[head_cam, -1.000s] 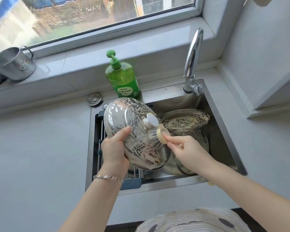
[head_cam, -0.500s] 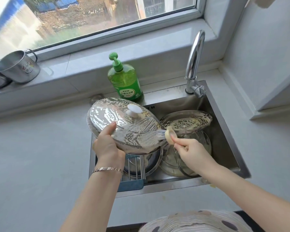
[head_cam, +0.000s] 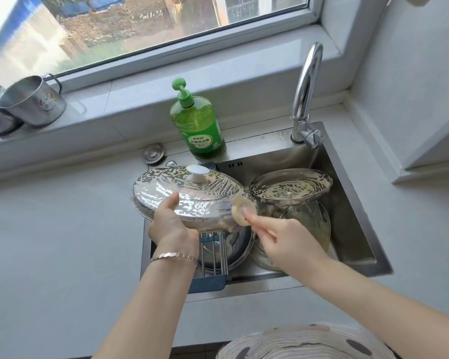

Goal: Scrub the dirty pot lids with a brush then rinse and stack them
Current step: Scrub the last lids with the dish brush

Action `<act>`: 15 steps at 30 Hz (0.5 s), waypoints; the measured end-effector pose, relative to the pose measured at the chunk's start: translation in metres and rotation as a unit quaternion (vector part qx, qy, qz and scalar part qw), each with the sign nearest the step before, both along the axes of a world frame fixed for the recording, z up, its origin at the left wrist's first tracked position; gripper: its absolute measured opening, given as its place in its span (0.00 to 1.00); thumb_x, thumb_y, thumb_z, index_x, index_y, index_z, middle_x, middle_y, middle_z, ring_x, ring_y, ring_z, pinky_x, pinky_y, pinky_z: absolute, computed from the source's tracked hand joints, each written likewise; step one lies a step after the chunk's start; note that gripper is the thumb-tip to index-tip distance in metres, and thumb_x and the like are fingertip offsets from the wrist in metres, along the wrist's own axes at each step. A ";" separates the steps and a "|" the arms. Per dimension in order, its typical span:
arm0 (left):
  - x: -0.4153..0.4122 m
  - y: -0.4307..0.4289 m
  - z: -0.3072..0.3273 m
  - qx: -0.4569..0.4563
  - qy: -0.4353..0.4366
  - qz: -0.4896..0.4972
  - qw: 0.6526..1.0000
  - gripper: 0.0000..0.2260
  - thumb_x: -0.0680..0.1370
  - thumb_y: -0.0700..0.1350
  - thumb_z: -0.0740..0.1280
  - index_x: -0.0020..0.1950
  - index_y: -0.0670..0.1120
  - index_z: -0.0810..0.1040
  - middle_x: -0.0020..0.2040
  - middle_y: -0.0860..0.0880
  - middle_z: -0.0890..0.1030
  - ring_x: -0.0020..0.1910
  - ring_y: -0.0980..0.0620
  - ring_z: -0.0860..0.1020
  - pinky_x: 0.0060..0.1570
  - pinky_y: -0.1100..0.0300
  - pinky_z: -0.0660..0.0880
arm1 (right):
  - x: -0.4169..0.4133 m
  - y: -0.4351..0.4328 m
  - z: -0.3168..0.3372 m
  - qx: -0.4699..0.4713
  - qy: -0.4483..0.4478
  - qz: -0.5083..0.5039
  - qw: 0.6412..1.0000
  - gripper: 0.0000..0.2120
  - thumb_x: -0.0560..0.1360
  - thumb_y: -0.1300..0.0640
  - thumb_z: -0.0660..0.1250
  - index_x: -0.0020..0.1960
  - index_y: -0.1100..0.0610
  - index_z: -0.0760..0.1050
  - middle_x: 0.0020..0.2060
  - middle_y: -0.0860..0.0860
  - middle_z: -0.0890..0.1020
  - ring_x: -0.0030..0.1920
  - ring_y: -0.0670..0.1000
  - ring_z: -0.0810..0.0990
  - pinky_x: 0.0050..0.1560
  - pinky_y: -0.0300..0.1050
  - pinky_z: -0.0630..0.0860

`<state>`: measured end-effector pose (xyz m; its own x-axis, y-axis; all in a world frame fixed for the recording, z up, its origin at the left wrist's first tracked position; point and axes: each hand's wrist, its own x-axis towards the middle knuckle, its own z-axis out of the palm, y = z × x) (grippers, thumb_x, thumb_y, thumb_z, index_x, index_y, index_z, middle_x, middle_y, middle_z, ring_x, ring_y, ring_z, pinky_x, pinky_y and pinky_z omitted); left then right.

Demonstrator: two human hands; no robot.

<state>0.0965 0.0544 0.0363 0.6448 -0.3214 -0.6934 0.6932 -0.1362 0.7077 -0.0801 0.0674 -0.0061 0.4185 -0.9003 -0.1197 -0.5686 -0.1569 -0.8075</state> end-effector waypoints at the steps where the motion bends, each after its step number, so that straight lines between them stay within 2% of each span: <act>1: 0.004 0.001 0.000 -0.008 0.015 -0.021 1.000 0.06 0.71 0.36 0.70 0.43 0.43 0.75 0.44 0.46 0.81 0.41 0.46 0.81 0.42 0.50 0.79 | -0.007 -0.011 -0.004 0.030 0.004 -0.036 0.999 0.18 0.79 0.56 0.59 0.67 0.42 0.70 0.37 0.47 0.83 0.32 0.44 0.75 0.39 0.44 0.73; 2: 0.007 0.002 0.001 -0.018 0.027 -0.045 0.998 0.05 0.72 0.36 0.68 0.45 0.43 0.75 0.46 0.45 0.81 0.43 0.45 0.81 0.47 0.47 0.79 | -0.012 -0.017 -0.005 0.047 0.008 -0.059 0.997 0.17 0.80 0.55 0.59 0.67 0.43 0.70 0.45 0.50 0.84 0.39 0.46 0.79 0.45 0.46 0.76; 3: 0.010 0.003 0.002 -0.027 0.035 -0.071 0.996 0.04 0.73 0.36 0.67 0.46 0.42 0.75 0.47 0.44 0.81 0.45 0.44 0.80 0.50 0.45 0.78 | -0.016 -0.018 -0.005 0.050 0.012 -0.059 0.997 0.17 0.80 0.55 0.59 0.67 0.43 0.70 0.48 0.52 0.84 0.44 0.50 0.81 0.47 0.48 0.77; 5: 0.018 0.004 0.003 -0.038 0.037 -0.110 0.993 0.03 0.75 0.37 0.65 0.48 0.41 0.75 0.47 0.43 0.81 0.46 0.43 0.80 0.53 0.42 0.76 | -0.015 -0.007 0.004 0.037 0.006 0.004 0.999 0.18 0.79 0.56 0.59 0.66 0.41 0.70 0.43 0.52 0.85 0.36 0.50 0.80 0.41 0.44 0.77; 6: 0.021 0.004 0.003 -0.042 0.034 -0.128 0.990 0.03 0.75 0.37 0.64 0.48 0.41 0.75 0.47 0.43 0.81 0.46 0.43 0.80 0.52 0.41 0.76 | -0.014 0.001 0.008 0.037 -0.006 0.038 0.999 0.18 0.79 0.56 0.60 0.66 0.40 0.69 0.40 0.52 0.85 0.33 0.49 0.78 0.37 0.43 0.76; 7: 0.024 0.005 0.004 -0.045 0.029 -0.148 0.988 0.03 0.76 0.37 0.64 0.48 0.41 0.75 0.45 0.43 0.81 0.44 0.44 0.80 0.49 0.43 0.76 | -0.016 0.002 0.009 0.040 -0.012 0.051 0.998 0.18 0.79 0.56 0.60 0.65 0.40 0.70 0.41 0.52 0.85 0.34 0.51 0.79 0.39 0.44 0.76; 9: 0.028 0.008 0.003 -0.048 0.021 -0.184 0.982 0.03 0.76 0.38 0.63 0.49 0.40 0.75 0.40 0.44 0.82 0.41 0.45 0.80 0.39 0.47 0.76 | -0.027 -0.016 0.002 0.080 -0.016 -0.015 0.997 0.16 0.79 0.56 0.60 0.64 0.42 0.72 0.49 0.52 0.84 0.48 0.53 0.81 0.52 0.47 0.77; 10: 0.029 0.010 0.002 -0.048 0.022 -0.198 0.979 0.04 0.76 0.38 0.63 0.50 0.40 0.75 0.40 0.44 0.83 0.41 0.45 0.81 0.37 0.49 0.76 | -0.031 -0.025 -0.002 0.101 -0.014 -0.056 0.993 0.16 0.79 0.56 0.60 0.64 0.44 0.73 0.52 0.51 0.83 0.54 0.52 0.80 0.56 0.46 0.75; 12: 0.029 0.013 -0.001 -0.047 0.032 -0.217 0.975 0.06 0.75 0.38 0.63 0.52 0.40 0.75 0.43 0.42 0.82 0.44 0.42 0.81 0.40 0.47 0.76 | -0.034 -0.029 -0.007 0.107 0.008 -0.066 0.992 0.15 0.79 0.56 0.60 0.64 0.46 0.74 0.54 0.49 0.82 0.56 0.52 0.79 0.58 0.46 0.74; 15: 0.032 0.015 -0.006 -0.046 0.031 -0.241 0.969 0.08 0.74 0.38 0.63 0.53 0.40 0.75 0.45 0.40 0.82 0.46 0.40 0.81 0.44 0.45 0.77 | -0.026 -0.011 -0.004 0.111 0.002 0.014 0.994 0.15 0.79 0.57 0.61 0.63 0.45 0.75 0.52 0.49 0.83 0.54 0.53 0.80 0.59 0.50 0.74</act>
